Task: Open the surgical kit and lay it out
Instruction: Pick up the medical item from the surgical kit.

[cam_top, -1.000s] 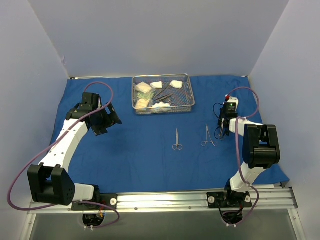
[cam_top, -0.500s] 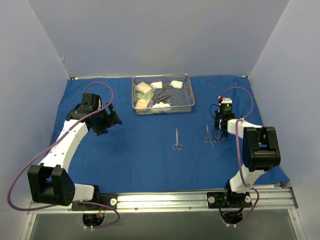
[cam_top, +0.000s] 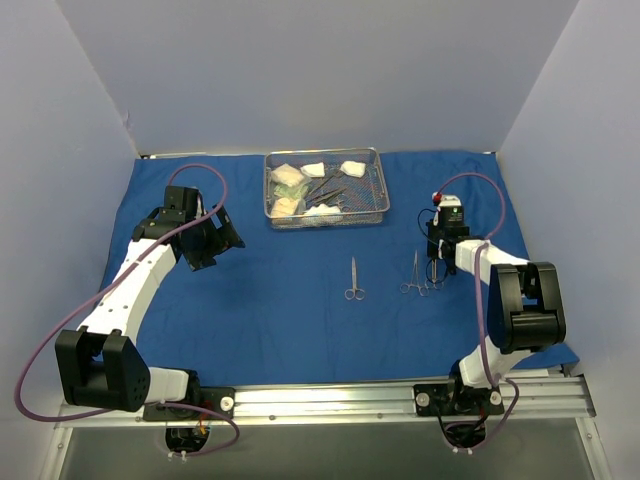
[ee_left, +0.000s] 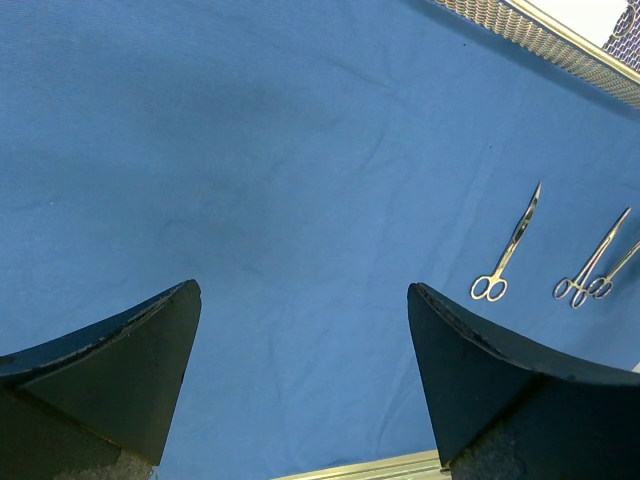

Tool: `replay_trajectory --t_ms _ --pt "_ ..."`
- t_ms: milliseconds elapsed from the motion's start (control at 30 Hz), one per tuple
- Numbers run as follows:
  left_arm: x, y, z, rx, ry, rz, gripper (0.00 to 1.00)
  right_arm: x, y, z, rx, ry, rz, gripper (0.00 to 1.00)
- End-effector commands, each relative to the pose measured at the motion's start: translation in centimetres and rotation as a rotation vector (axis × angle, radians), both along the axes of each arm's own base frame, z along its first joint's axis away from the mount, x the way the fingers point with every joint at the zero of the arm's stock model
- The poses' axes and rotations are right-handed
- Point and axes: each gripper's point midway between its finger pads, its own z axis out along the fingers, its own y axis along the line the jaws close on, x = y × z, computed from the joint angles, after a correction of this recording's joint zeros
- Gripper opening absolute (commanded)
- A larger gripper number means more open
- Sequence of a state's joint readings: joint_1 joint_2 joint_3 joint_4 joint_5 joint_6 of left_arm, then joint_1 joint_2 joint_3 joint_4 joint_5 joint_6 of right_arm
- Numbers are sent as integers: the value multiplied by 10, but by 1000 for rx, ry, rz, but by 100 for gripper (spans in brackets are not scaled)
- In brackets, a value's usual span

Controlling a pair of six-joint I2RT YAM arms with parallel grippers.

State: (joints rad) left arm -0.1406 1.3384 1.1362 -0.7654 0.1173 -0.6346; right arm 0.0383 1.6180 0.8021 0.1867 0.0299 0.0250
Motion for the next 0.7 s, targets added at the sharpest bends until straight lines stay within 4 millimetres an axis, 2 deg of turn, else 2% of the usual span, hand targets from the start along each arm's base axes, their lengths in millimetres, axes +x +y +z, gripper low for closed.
replay_trajectory --t_ms 0,167,267,333,400,433,567,667 --pt "7 -1 14 -18 -64 -1 94 1 7 17 6 -26 34 0" --pt "7 -1 13 -18 -64 -2 94 -2 9 25 3 -10 33 0" --pt "7 -1 14 -18 -65 -1 94 1 12 41 10 -24 23 0" --pt "6 -1 14 -19 -65 1 94 5 16 59 7 -65 29 0" --pt "6 0 14 -18 -67 -1 94 7 26 77 10 -95 51 0" --pt "6 0 14 -17 -69 0 94 0 29 76 13 -62 57 0" --pt "6 -1 14 -19 -67 -2 94 -4 51 89 44 -66 93 0" --pt "6 -1 14 -23 -66 -2 94 -5 76 95 80 -67 123 0"
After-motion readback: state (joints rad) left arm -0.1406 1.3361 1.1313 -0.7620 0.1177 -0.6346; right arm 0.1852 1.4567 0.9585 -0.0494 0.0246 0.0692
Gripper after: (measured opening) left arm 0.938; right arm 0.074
